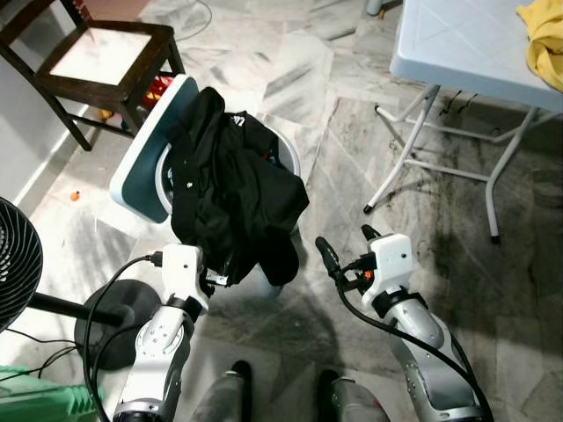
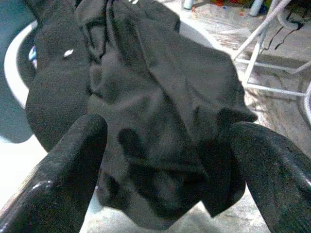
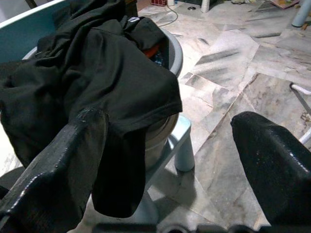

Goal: Hang hanger

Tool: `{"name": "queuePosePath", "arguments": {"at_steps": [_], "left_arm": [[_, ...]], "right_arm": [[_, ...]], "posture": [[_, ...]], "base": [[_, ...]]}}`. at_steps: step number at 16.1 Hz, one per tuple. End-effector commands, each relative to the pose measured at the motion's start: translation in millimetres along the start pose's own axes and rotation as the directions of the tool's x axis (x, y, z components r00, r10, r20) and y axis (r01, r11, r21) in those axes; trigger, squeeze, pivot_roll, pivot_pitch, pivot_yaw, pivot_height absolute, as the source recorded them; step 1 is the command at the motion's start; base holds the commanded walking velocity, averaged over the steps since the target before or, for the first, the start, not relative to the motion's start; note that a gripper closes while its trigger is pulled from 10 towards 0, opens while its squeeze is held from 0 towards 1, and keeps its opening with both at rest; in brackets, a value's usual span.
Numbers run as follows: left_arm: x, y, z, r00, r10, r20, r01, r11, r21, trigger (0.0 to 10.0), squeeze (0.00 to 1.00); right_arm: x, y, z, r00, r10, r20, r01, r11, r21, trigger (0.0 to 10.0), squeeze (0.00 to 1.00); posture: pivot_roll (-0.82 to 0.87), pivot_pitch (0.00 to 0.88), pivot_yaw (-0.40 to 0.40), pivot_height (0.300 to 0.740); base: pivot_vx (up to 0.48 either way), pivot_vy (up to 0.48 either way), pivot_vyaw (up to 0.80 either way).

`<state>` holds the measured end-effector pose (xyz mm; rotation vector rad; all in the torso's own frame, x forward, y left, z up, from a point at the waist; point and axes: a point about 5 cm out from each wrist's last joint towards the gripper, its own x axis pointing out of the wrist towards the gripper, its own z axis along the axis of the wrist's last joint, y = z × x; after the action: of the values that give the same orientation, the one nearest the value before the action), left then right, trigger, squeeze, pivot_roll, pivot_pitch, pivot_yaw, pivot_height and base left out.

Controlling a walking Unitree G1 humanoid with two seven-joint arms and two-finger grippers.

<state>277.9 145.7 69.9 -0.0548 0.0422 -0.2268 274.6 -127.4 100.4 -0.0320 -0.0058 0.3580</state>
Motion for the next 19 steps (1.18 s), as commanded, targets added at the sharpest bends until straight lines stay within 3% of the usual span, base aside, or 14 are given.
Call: {"name": "queuePosePath", "arguments": {"at_steps": [1, 6, 11, 15, 17, 18, 19], "left_arm": [[-2.8, -2.6, -4, 1.000, -0.020, -0.010, 0.020, 1.000, -0.011, 10.0, 0.00], [-3.3, -5.0, -6, 0.999, -0.038, -0.017, 0.037, 0.999, -0.013, 10.0, 0.00], [-3.1, -5.1, -9, 0.999, -0.043, -0.029, 0.042, 0.999, -0.022, 10.0, 0.00], [-4.4, -7.8, -12, 0.998, -0.041, -0.037, 0.041, 0.999, -0.026, 10.0, 0.00], [-6.7, -0.8, -16, 0.998, 0.037, -0.056, -0.037, 0.999, 0.004, 10.0, 0.00], [-12.0, 18.1, -23, 0.979, 0.180, -0.094, -0.182, 0.983, -0.010, 10.0, 0.00], [-15.7, 27.5, -27, 0.963, 0.243, -0.116, -0.248, 0.968, -0.031, 10.0, 0.00]], "right_arm": [[-4.7, -0.1, -6, 1.000, -0.003, -0.025, 0.004, 1.000, 0.013, 10.0, 0.00], [-5.8, 3.3, -7, 1.000, 0.018, -0.024, -0.018, 1.000, 0.006, 10.0, 0.00], [-4.9, 6.8, -7, 0.999, 0.033, -0.025, -0.033, 0.999, 0.002, 10.0, 0.00], [-5.1, 8.0, -7, 0.999, 0.041, -0.028, -0.041, 0.999, 0.004, 10.0, 0.00], [-5.9, 8.7, -8, 0.998, 0.052, -0.031, -0.052, 0.999, 0.005, 10.0, 0.00], [-6.3, 9.9, -9, 0.997, 0.064, -0.039, -0.064, 0.998, 0.005, 10.0, 0.00], [-6.7, 10.4, -10, 0.997, 0.069, -0.042, -0.069, 0.998, 0.004, 10.0, 0.00]], "posture": [[-0.04, 0.266, -0.011, 0.740], [-0.04, 0.269, -0.008, 0.740], [-0.04, 0.272, -0.012, 0.740], [-0.04, 0.271, -0.019, 0.740], [-0.04, 0.274, -0.026, 0.740], [-0.04, 0.274, -0.031, 0.740], [-0.04, 0.276, -0.035, 0.740]], "base": [[0.000, 0.000, 0.00], [0.301, 0.000, 0.00], [0.298, 0.000, 0.53], [0.000, 0.000, 0.00], [0.000, 0.000, 0.00], [0.000, 0.000, 0.00], [0.000, 0.000, 0.00]]}}
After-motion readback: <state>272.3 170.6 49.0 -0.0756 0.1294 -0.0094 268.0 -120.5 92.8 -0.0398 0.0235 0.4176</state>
